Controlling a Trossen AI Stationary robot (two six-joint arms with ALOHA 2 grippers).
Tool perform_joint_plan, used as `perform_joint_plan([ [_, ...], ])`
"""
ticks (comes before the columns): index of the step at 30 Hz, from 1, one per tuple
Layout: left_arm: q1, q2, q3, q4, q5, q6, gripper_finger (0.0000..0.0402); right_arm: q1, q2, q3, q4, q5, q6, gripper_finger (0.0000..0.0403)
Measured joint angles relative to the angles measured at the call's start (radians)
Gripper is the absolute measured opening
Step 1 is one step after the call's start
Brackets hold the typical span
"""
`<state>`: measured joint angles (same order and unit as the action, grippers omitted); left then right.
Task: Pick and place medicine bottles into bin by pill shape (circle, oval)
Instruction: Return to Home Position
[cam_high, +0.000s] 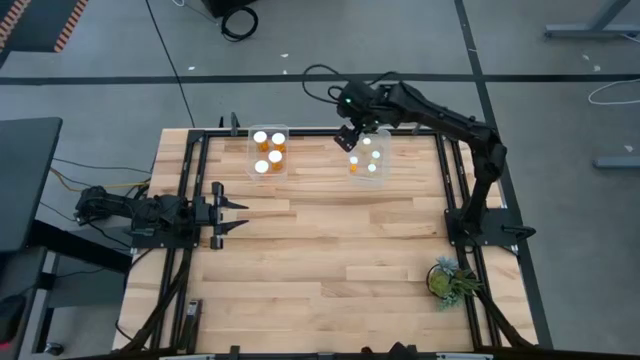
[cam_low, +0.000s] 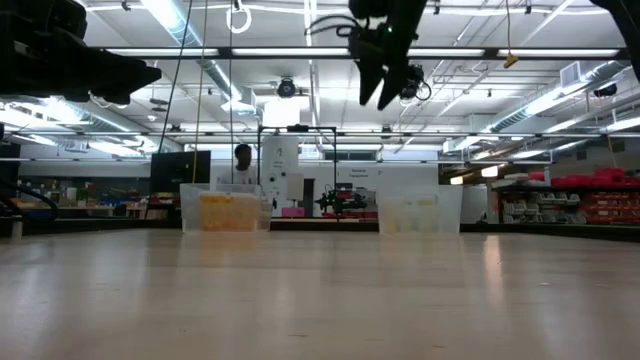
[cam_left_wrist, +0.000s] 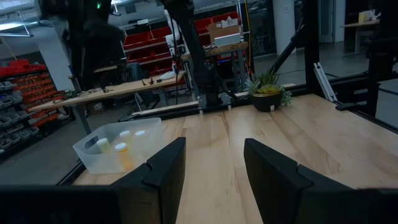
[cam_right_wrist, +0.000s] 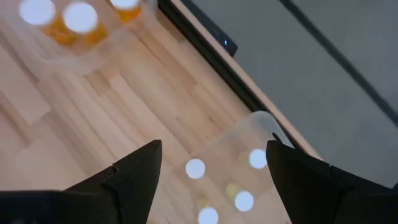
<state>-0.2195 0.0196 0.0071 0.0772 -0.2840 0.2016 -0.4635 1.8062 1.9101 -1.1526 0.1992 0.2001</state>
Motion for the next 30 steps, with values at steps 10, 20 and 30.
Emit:
perform_joint_plan([
  [10, 0.000, 0.000, 0.000, 0.000, 0.000, 0.000, 0.0172, 0.081, -0.144, 0.046, -0.001, 0.029, -0.020, 0.0296],
  [20, 0.000, 0.000, 0.000, 0.000, 0.000, 0.000, 0.0172, 0.235, -0.319, 0.046, 0.011, 0.070, -0.005, 0.0287],
  [30, 0.000, 0.000, 0.000, 0.000, 0.000, 0.000, 0.0172, 0.378, -0.418, 0.046, 0.034, 0.091, -0.009, 0.0284],
])
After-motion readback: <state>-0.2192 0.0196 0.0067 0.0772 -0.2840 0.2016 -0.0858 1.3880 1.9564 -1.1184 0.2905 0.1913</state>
